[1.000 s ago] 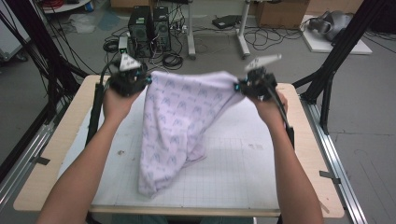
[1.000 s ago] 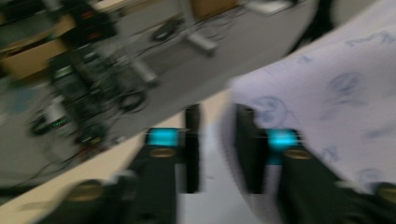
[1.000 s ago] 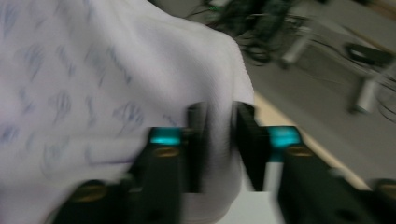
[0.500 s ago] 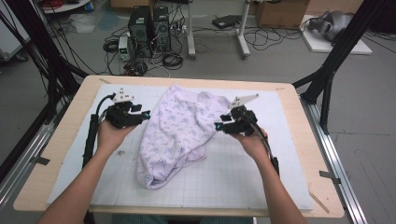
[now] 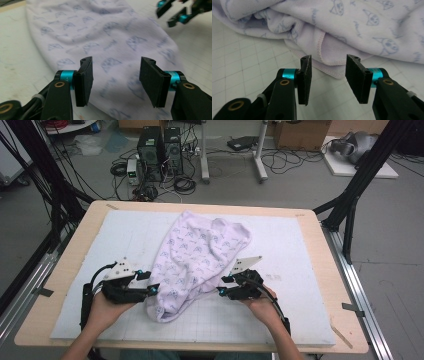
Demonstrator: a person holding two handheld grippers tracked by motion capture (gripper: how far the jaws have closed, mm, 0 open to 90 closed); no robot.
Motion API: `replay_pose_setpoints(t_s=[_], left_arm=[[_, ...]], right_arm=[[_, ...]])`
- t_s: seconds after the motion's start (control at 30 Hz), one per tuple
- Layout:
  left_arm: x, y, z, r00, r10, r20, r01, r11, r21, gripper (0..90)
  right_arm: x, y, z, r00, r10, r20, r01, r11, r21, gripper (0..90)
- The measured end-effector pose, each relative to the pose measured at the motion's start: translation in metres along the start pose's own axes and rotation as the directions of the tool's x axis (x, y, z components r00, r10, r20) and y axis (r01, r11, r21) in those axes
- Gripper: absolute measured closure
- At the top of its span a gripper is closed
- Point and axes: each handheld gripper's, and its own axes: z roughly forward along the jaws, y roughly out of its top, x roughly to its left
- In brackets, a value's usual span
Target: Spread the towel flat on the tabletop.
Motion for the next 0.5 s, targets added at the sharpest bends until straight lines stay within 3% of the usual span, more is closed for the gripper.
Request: replay_pose_setpoints(t_s=[0.1, 0.17, 0.27, 0.37, 0.5], left_arm=[[-0.003, -0.012, 0.005, 0.9991, 0.021, 0.036, -0.022, 0.9989, 0.041, 44.9], [-0.002, -0.015, 0.009, 0.9989, 0.009, 0.045, -0.011, 0.998, 0.062, 44.9], [0.001, -0.024, 0.021, 0.9969, -0.005, 0.079, -0.003, 0.9942, 0.108, 59.1], [-0.001, -0.026, 0.034, 0.9954, 0.023, 0.093, -0.037, 0.9882, 0.148, 71.9], [-0.003, -0.023, 0.037, 0.9971, 0.036, 0.067, -0.045, 0.9909, 0.127, 84.1]], right_arm=[[0.0, -0.001, 0.012, 1.0, -0.006, -0.005, 0.006, 0.9997, 0.023, 56.5], [-0.001, -0.001, 0.017, 1.0, -0.005, -0.004, 0.005, 0.9995, 0.032, 56.5], [-0.001, -0.001, 0.031, 1.0, -0.001, 0.009, 0.0, 0.9987, 0.05, 62.1], [0.001, 0.001, 0.033, 0.9985, -0.044, 0.032, 0.042, 0.998, 0.047, 76.0], [0.003, 0.002, 0.031, 0.9975, -0.068, 0.02, 0.067, 0.9962, 0.056, 83.8]])
